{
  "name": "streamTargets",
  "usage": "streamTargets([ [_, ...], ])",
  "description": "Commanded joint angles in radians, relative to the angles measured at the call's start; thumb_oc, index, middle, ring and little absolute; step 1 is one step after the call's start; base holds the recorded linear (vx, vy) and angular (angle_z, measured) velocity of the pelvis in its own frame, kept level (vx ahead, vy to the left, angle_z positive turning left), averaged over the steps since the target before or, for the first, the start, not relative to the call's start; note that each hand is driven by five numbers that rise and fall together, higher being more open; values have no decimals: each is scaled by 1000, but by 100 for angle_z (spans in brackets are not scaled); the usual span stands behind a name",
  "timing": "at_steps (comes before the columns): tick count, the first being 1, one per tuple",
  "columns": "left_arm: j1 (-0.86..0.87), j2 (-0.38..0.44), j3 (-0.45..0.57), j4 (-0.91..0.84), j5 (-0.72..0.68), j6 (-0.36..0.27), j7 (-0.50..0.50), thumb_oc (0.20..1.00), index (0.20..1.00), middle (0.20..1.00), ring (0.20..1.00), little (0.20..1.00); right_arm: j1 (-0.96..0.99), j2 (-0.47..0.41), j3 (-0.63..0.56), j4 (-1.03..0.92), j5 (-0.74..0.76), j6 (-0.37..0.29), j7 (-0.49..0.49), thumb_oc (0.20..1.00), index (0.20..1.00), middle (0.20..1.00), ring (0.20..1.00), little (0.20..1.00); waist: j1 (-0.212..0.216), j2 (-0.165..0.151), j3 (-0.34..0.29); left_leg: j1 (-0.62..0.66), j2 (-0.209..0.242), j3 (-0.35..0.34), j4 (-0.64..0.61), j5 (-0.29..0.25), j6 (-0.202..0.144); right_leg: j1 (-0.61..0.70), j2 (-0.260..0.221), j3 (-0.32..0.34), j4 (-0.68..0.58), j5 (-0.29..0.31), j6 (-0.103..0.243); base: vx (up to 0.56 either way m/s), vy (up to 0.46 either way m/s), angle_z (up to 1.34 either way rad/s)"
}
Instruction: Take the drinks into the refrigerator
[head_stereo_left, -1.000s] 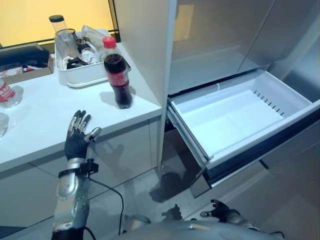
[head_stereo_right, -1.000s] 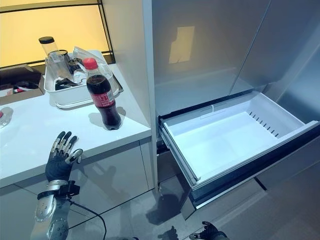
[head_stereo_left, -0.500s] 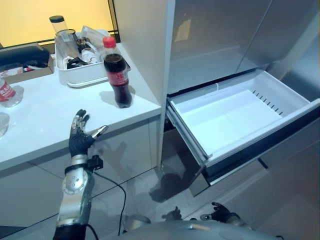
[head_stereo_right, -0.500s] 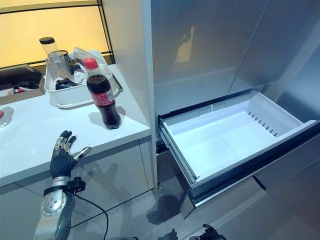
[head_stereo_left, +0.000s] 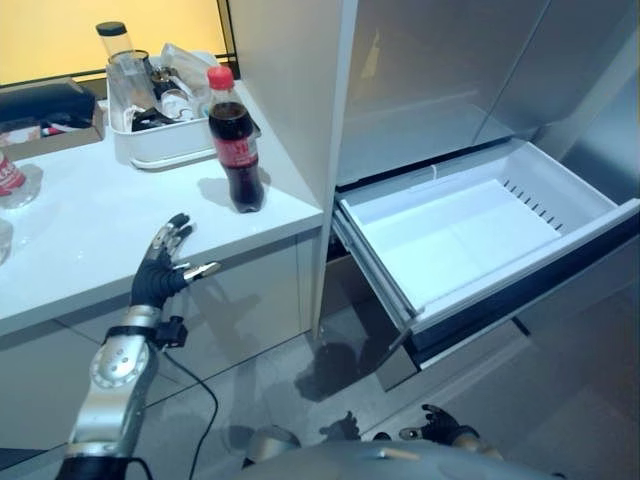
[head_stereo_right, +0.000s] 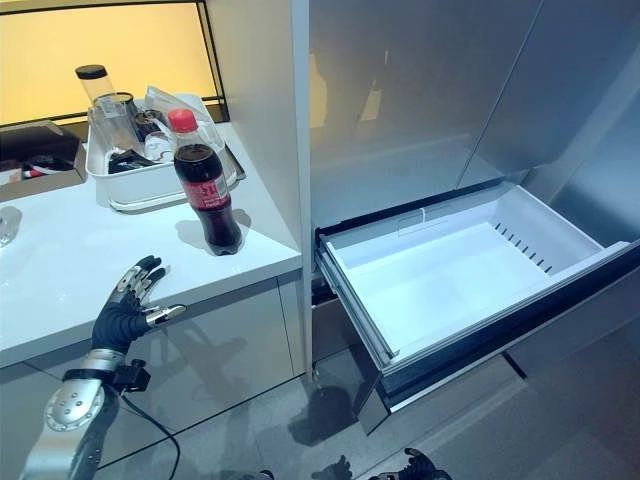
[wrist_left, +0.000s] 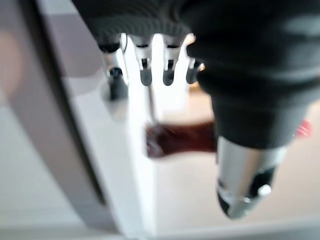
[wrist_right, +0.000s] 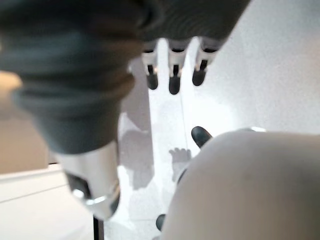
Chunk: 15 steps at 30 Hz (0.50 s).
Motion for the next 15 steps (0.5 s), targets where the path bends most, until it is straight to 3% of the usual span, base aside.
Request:
streamTargets([
  [1,-131,21,59,-88,-93,-77,-39,1000,1000,1000,1000,1000,-69,0,24,33,27,-4,14,1000,1000,1000,1000,1000,-35,5,-3,-9,-44,-14,2,-53,23,74,-42,-39,41,-40,77,2,-18,-13],
  [4,-118,41,69,-107,-162,-79,-82,1000,1000,1000,1000,1000,-68,-3,26,34,26,-8,18,1000,1000,1000,1000,1000,-32,4,-2,-11,-44,-16,2,-52,23,72,-40,-39,41,-40,77,-6,-13,-10],
  [5,-85,126,95,-145,-237,-65,-168,1000,1000,1000,1000,1000,-66,-13,26,33,20,-11,36,1000,1000,1000,1000,1000,-25,7,-2,-13,-45,-19,2,-51,21,71,-41,-40,40,-37,78,1,-6,-9],
  [8,-76,197,103,-168,-273,-62,-218,1000,1000,1000,1000,1000,-73,-9,37,37,12,-17,53,1000,1000,1000,1000,1000,-19,6,-3,-14,-48,-23,2,-50,20,70,-41,-43,43,-37,79,1,-2,-2],
  [15,-86,226,95,-194,-381,-51,-305,1000,1000,1000,1000,1000,-80,0,52,48,1,-29,71,1000,1000,1000,1000,1000,-12,6,-2,-14,-51,-27,2,-50,19,69,-42,-45,46,-36,80,0,0,0],
])
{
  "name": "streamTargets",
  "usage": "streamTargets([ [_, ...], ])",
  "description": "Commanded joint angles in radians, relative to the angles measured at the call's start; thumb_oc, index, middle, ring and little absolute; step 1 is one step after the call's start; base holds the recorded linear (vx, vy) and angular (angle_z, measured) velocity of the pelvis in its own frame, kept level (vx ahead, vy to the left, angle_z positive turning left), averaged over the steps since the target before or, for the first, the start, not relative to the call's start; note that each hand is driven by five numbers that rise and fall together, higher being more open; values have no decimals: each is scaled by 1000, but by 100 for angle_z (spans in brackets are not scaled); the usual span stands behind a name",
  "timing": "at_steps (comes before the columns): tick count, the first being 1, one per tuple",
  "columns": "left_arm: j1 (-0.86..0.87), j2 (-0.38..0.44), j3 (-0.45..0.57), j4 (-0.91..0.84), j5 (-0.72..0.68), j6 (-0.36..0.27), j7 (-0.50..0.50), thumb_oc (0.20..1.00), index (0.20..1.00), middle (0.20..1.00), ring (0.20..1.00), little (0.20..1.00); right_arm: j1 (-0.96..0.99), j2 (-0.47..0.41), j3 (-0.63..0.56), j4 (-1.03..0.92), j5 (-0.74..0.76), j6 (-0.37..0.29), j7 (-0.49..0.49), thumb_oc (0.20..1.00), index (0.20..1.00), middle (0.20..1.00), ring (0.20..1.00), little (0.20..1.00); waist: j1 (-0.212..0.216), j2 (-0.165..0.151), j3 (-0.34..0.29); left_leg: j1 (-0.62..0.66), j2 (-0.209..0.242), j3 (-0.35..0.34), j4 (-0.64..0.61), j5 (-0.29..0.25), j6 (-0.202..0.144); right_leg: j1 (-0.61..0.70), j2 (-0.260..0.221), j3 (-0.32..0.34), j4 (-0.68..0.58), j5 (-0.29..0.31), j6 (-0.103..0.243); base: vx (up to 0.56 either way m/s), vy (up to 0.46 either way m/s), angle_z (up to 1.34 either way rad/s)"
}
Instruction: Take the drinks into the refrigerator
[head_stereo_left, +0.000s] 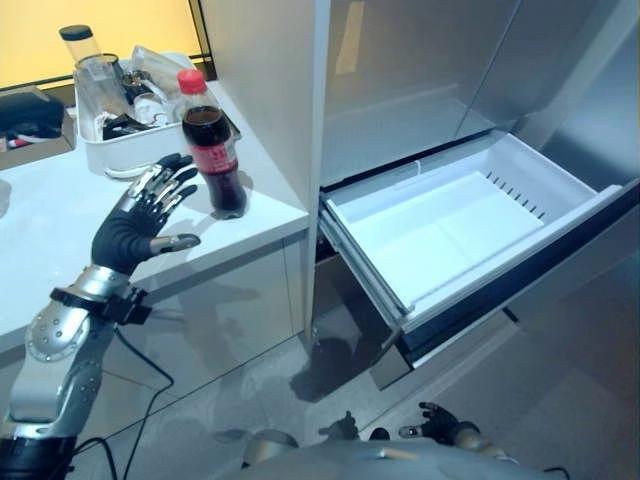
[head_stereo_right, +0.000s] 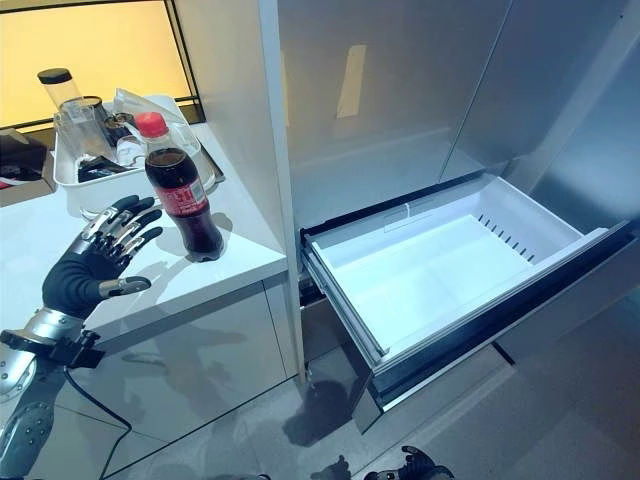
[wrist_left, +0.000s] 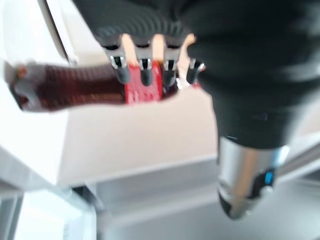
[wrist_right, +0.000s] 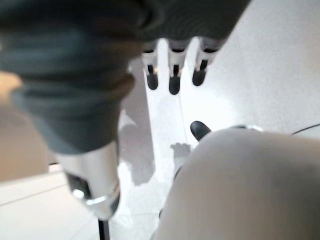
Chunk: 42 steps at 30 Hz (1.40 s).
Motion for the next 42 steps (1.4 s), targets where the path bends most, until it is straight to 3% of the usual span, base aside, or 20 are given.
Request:
streamTargets([
  [1,-52,-12,18,-75,-105,-50,-14,1000,1000,1000,1000,1000,-63,16,40,48,-1,-29,13,1000,1000,1000,1000,1000,14,-7,-4,-30,-48,-34,1,-47,25,59,-51,-61,47,-36,80,0,0,0],
  [2,-52,-12,18,-75,-105,-50,-14,1000,1000,1000,1000,1000,-63,15,40,48,-1,-29,13,1000,1000,1000,1000,1000,14,-7,-4,-29,-48,-34,1,-47,25,59,-51,-61,47,-36,80,0,0,0],
  [3,-53,-76,28,-24,-73,-83,63,1000,1000,1000,1000,1000,-72,15,36,52,3,-30,7,1000,1000,1000,1000,1000,14,-7,-2,-29,-48,-34,1,-47,27,58,-51,-59,47,-37,78,0,0,0],
  [7,-63,-165,43,88,139,-106,306,1000,1000,1000,1000,1000,-79,8,37,40,9,-26,-30,1000,1000,1000,1000,1000,10,-6,3,-30,-47,-33,1,-46,31,59,-51,-63,48,-40,74,0,0,0],
  [13,-43,-235,97,137,388,-73,465,1000,1000,1000,1000,1000,-50,11,22,6,8,-17,-65,1000,1000,1000,1000,1000,3,-9,6,-27,-46,-31,1,-50,34,63,-50,-63,48,-44,74,0,0,0],
  [21,-163,-320,30,283,493,-42,547,1000,1000,1000,1000,1000,-34,8,27,-23,4,-13,-88,1000,1000,1000,1000,1000,-21,-11,-1,-19,-43,-22,1,-55,33,72,-46,-63,46,-49,73,0,0,0],
  [35,-360,-302,-123,464,545,13,534,1000,1000,1000,1000,1000,0,4,41,-36,18,-3,-98,1000,1000,1000,1000,1000,-72,-7,-15,-10,-36,-4,1,-55,26,73,-37,-46,41,-49,74,0,0,0],
  [42,-452,-312,-169,603,474,24,544,1000,1000,1000,1000,1000,14,10,47,-29,22,5,-110,1000,1000,1000,1000,1000,-97,-3,-24,-8,-33,8,1,-55,23,72,-31,-32,36,-48,75,7,-10,-3],
])
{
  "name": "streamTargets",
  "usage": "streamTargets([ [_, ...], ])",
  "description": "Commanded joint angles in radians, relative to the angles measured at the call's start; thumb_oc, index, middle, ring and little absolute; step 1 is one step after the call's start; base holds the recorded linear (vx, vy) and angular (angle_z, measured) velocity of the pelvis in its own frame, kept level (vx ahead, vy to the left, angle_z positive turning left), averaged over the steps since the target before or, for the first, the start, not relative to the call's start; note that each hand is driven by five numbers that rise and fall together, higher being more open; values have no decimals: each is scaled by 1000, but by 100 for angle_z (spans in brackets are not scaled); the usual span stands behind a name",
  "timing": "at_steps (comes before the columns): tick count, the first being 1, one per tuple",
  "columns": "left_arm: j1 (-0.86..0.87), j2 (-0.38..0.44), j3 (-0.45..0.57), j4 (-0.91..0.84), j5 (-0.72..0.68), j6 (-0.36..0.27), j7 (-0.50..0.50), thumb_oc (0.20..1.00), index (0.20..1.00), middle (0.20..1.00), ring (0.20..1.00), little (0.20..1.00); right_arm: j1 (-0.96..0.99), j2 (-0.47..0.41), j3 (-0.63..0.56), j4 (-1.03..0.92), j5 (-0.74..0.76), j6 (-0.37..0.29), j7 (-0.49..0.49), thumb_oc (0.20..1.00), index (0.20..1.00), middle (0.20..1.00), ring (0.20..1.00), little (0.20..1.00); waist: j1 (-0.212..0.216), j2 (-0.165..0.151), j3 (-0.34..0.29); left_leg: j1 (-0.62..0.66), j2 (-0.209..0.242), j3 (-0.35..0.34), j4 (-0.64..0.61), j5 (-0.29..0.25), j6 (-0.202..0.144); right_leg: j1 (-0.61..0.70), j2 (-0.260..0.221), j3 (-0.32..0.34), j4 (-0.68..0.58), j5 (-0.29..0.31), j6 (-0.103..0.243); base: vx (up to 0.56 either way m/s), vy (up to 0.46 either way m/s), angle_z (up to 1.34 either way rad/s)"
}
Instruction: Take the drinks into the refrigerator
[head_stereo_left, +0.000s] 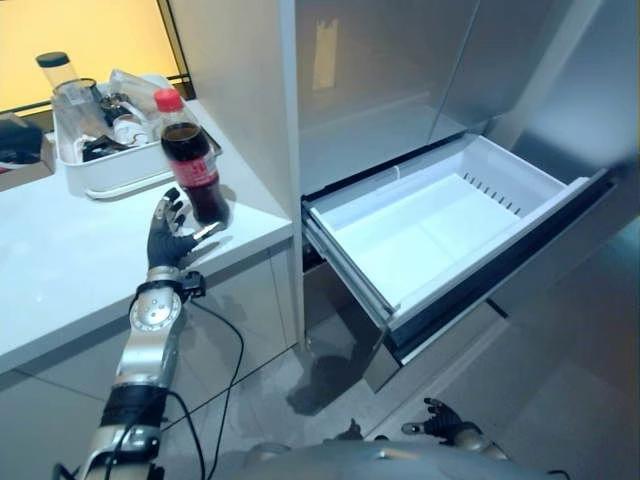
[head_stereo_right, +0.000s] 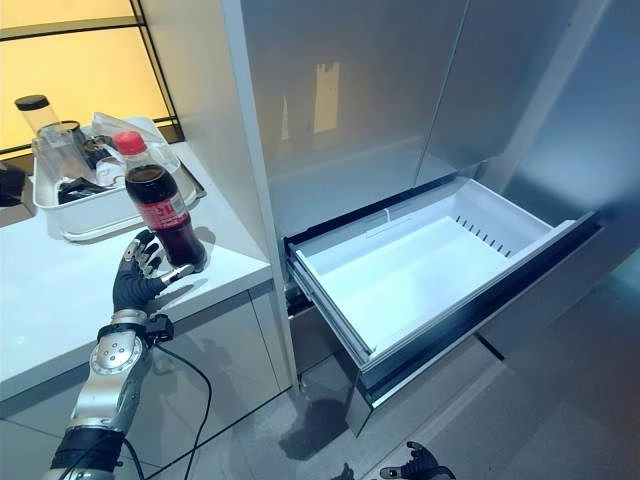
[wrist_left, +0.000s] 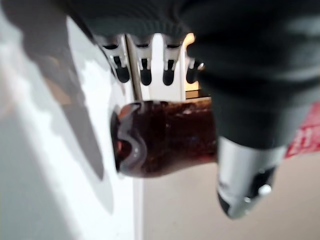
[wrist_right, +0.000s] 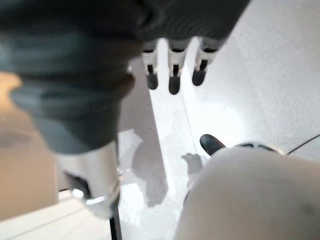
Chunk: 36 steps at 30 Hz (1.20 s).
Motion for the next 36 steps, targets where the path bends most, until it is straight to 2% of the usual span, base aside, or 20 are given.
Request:
streamTargets([
  [1,-137,28,-37,81,-45,-15,9,1000,1000,1000,1000,1000,-22,16,50,33,20,4,-18,1000,1000,1000,1000,1000,-16,-6,19,-9,-34,-9,1,-54,22,80,-39,-45,35,-48,77,4,-12,-11],
  [6,-260,31,-78,204,-97,-12,54,1000,1000,1000,1000,1000,-13,21,67,31,25,5,-33,1000,1000,1000,1000,1000,-40,-2,16,-10,-31,-2,1,-51,19,77,-34,-33,30,-44,77,-1,-14,-5],
  [11,-409,25,-137,351,-86,3,113,1000,1000,1000,1000,1000,-8,26,87,29,35,3,-53,1000,1000,1000,1000,1000,-66,-5,15,-15,-30,3,1,-48,18,69,-29,-26,30,-41,78,-1,-3,-1],
  [14,-447,28,-159,378,-62,9,122,1000,1000,1000,1000,1000,-3,31,95,27,41,1,-60,1000,1000,1000,1000,1000,-73,-8,17,-19,-30,5,1,-47,17,64,-28,-24,30,-39,79,-7,-8,-3],
  [15,-463,25,-170,375,-50,1,129,200,200,200,200,200,0,33,99,24,46,-3,-62,1000,1000,1000,1000,1000,-77,-9,18,-22,-30,6,1,-45,16,62,-27,-24,31,-37,80,-6,-4,-3],
  [18,-466,10,-182,354,-45,-13,132,200,200,200,200,200,0,29,94,26,55,-7,-66,1000,1000,1000,1000,1000,-78,-14,20,-26,-29,5,1,-44,16,58,-26,-24,31,-36,81,-5,-18,-4],
  [24,-256,-43,-182,18,41,-66,58,200,200,200,200,200,-10,26,32,28,92,-23,-68,1000,1000,1000,1000,1000,-53,-29,34,-41,-28,-5,1,-43,21,48,-27,-29,28,-32,80,-7,-4,-2],
  [28,-144,-51,-150,-81,45,-73,15,200,200,200,200,200,-19,15,-10,37,113,-28,-65,1000,1000,1000,1000,1000,-36,-33,38,-43,-27,-9,1,-43,23,47,-30,-32,29,-31,79,-4,-1,-1],
  [29,-67,-52,-125,-145,29,-79,-22,200,200,200,200,200,-27,3,-56,44,147,-33,-70,1000,1000,1000,1000,1000,-23,-35,40,-43,-27,-13,1,-45,23,50,-32,-35,29,-33,79,0,0,0],
  [30,-66,-52,-125,-145,29,-79,-22,200,200,200,200,200,-27,3,-56,44,147,-33,-70,1000,1000,1000,1000,1000,-23,-35,40,-43,-27,-13,1,-45,23,50,-32,-35,29,-33,79,0,2,-4],
  [36,141,-18,-52,-294,-67,-106,-165,200,200,200,200,200,-58,-48,-245,60,329,-64,-94,1000,1000,1000,1000,1000,8,-33,45,-45,-30,-23,1,-46,24,51,-34,-42,29,-34,77,0,0,0],
])
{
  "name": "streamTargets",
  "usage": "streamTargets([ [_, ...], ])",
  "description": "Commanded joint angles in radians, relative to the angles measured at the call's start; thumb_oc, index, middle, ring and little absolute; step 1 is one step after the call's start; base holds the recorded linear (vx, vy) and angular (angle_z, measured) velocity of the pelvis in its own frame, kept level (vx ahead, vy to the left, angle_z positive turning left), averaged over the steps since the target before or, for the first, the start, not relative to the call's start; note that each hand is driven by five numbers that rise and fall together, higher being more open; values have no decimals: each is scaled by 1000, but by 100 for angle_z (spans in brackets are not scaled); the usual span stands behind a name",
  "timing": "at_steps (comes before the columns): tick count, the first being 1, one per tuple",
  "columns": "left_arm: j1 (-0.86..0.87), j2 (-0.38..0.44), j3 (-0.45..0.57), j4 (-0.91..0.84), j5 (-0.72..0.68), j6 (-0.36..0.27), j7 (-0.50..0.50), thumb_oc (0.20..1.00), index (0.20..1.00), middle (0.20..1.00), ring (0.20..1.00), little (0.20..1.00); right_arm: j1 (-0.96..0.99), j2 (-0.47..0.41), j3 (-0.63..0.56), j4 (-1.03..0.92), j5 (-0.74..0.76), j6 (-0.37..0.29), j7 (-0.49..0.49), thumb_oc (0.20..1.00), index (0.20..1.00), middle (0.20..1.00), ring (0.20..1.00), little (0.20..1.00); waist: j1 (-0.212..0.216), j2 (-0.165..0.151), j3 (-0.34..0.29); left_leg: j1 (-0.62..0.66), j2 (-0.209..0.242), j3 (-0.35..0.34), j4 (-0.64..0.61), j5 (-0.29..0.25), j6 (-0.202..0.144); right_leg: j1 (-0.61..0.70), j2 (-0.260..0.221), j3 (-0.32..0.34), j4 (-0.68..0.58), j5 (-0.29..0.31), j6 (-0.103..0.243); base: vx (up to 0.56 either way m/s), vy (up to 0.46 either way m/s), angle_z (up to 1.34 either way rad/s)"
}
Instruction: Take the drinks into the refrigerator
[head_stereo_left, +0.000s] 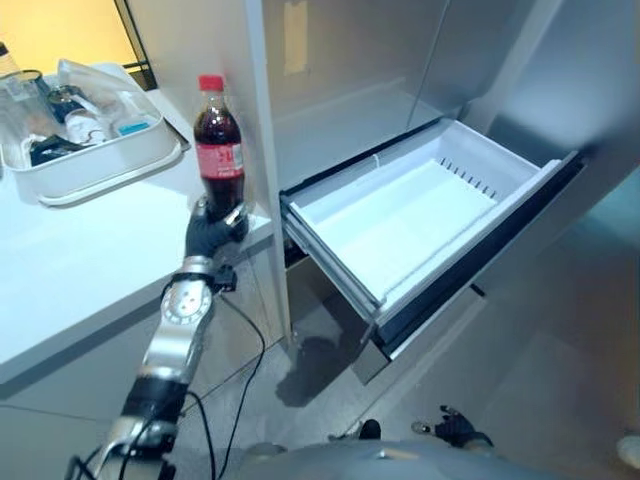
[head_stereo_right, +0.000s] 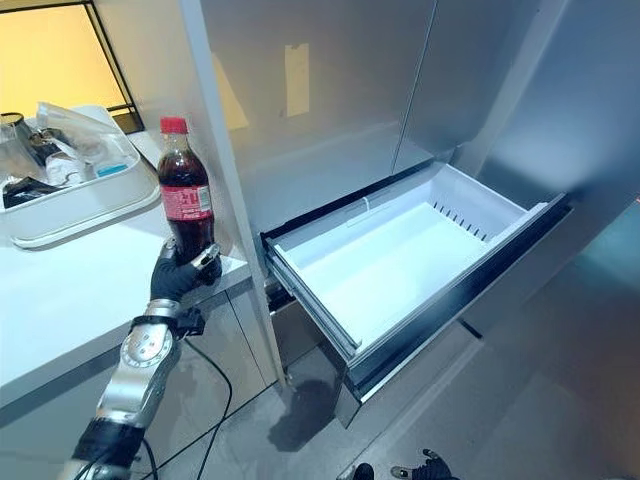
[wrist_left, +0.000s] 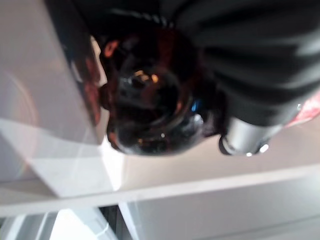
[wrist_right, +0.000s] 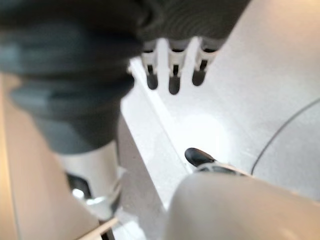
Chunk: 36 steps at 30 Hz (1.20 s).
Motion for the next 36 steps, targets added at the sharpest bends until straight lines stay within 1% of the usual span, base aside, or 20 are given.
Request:
streamTargets([
  [1,48,-9,37,-88,-118,-59,-84,200,200,200,200,200,-73,-50,-72,42,132,-55,-30,1000,1000,1000,1000,1000,27,-17,20,-28,-36,-53,1,-42,27,85,-44,-75,29,-47,85,0,0,0],
  [3,69,-4,40,-108,-133,-61,-109,200,200,200,200,200,-77,-61,-91,35,160,-65,-26,1000,1000,1000,1000,1000,30,-16,21,-28,-36,-54,1,-43,27,83,-45,-75,31,-47,85,0,0,0],
  [4,86,0,35,-153,-182,-74,-157,200,200,200,200,200,-50,-90,-171,82,226,-86,-28,1000,1000,1000,1000,1000,29,-8,27,-26,-38,-57,1,-46,28,84,-45,-76,32,-49,88,-9,37,-2],
  [5,113,1,28,-181,-207,-74,-175,200,200,200,200,200,-81,-71,-188,73,262,-103,-51,1000,1000,1000,1000,1000,34,-7,26,-29,-40,-59,1,-46,30,82,-48,-76,33,-48,88,-10,47,0],
  [7,137,4,42,-202,-221,-78,-190,200,200,200,200,200,-81,-64,-198,52,293,-116,-39,1000,1000,1000,1000,1000,36,-6,27,-28,-41,-59,1,-48,31,82,-49,-74,35,-48,88,0,0,0],
  [8,155,8,41,-222,-231,-85,-198,200,200,200,200,200,-86,-56,-197,-29,309,-151,-60,1000,1000,1000,1000,1000,35,-3,29,-28,-42,-59,1,-47,31,80,-49,-71,35,-48,87,18,35,-1],
  [9,181,-3,57,-235,-243,-94,-211,200,200,200,200,200,-18,-94,-221,-334,282,-198,-95,1000,1000,1000,1000,1000,21,-5,32,-20,-41,-54,1,-53,31,82,-49,-63,37,-51,88,16,44,-1],
  [10,190,-5,64,-249,-238,-91,-224,200,200,200,200,200,31,-107,-253,-523,259,-220,-106,1000,1000,1000,1000,1000,12,-5,32,-20,-42,-54,1,-55,33,79,-50,-60,38,-50,89,-2,39,-4],
  [12,193,-19,58,-260,-240,-99,-241,200,200,200,200,200,64,-107,-293,-721,183,-250,-147,1000,1000,1000,1000,1000,2,-5,28,-21,-44,-54,1,-58,37,75,-52,-56,41,-51,90,-6,29,-5],
  [14,180,-31,46,-246,-244,-106,-247,200,200,200,200,200,50,-106,-312,-844,138,-274,-172,1000,1000,1000,1000,1000,-7,-5,24,-26,-47,-53,1,-53,41,67,-56,-53,44,-46,88,0,0,0],
  [15,175,-34,46,-243,-235,-108,-245,200,200,200,200,200,42,-94,-325,-953,127,-290,-178,1000,1000,1000,1000,1000,-9,-2,25,-19,-45,-52,1,-62,42,71,-54,-50,47,-52,89,0,0,0],
  [17,170,-31,48,-249,-226,-110,-243,200,200,200,200,200,34,-87,-334,-1075,105,-303,-177,1000,1000,1000,1000,1000,-12,-5,22,-22,-48,-52,1,-57,45,64,-56,-47,49,-47,86,-9,5,-2],
  [18,170,-31,49,-249,-226,-109,-243,200,200,200,200,200,37,-84,-334,-1083,102,-299,-178,1000,1000,1000,1000,1000,-12,-5,23,-22,-48,-52,1,-57,45,64,-56,-47,50,-47,86,20,18,-3],
  [19,164,-29,42,-256,-223,-114,-248,200,200,200,200,200,14,-78,-332,-1194,106,-324,-159,1000,1000,1000,1000,1000,-14,-4,21,-14,-47,-50,1,-66,45,70,-54,-45,52,-54,87,0,0,0],
  [23,159,-18,38,-261,-208,-117,-252,200,200,200,200,200,-23,-76,-319,-1376,85,-335,-134,1000,1000,1000,1000,1000,-11,-10,17,-17,-50,-49,1,-61,49,65,-57,-43,55,-50,86,0,0,0],
  [30,153,-8,22,-258,-203,-128,-267,200,200,200,200,200,-94,-98,-268,-1568,24,-345,-95,1000,1000,1000,1000,1000,-2,-15,12,-17,-51,-50,1,-59,51,61,-59,-42,60,-48,86,0,0,0],
  [32,154,-4,4,-247,-203,-130,-271,200,200,200,200,200,-122,-114,-200,-1632,50,-354,-36,1000,1000,1000,1000,1000,5,-17,13,-18,-52,-52,1,-57,51,58,-59,-42,63,-47,85,0,0,0],
  [33,154,-5,6,-246,-203,-130,-271,200,200,200,200,200,-123,-115,-199,-1632,52,-353,-34,1000,1000,1000,1000,1000,3,-17,13,-18,-52,-51,1,-57,51,58,-59,-42,63,-47,85,0,0,0],
  [35,153,7,-13,-236,-200,-129,-283,200,200,200,200,200,-141,-152,-133,-1683,78,-349,38,1000,1000,1000,1000,1000,11,-21,13,-20,-52,-52,1,-55,51,56,-61,-44,64,-46,85,0,0,0],
  [36,153,6,-13,-236,-200,-130,-283,200,200,200,200,200,-142,-153,-134,-1681,81,-350,41,1000,1000,1000,1000,1000,10,-20,12,-20,-52,-52,1,-55,51,56,-61,-44,64,-46,86,0,0,0],
])
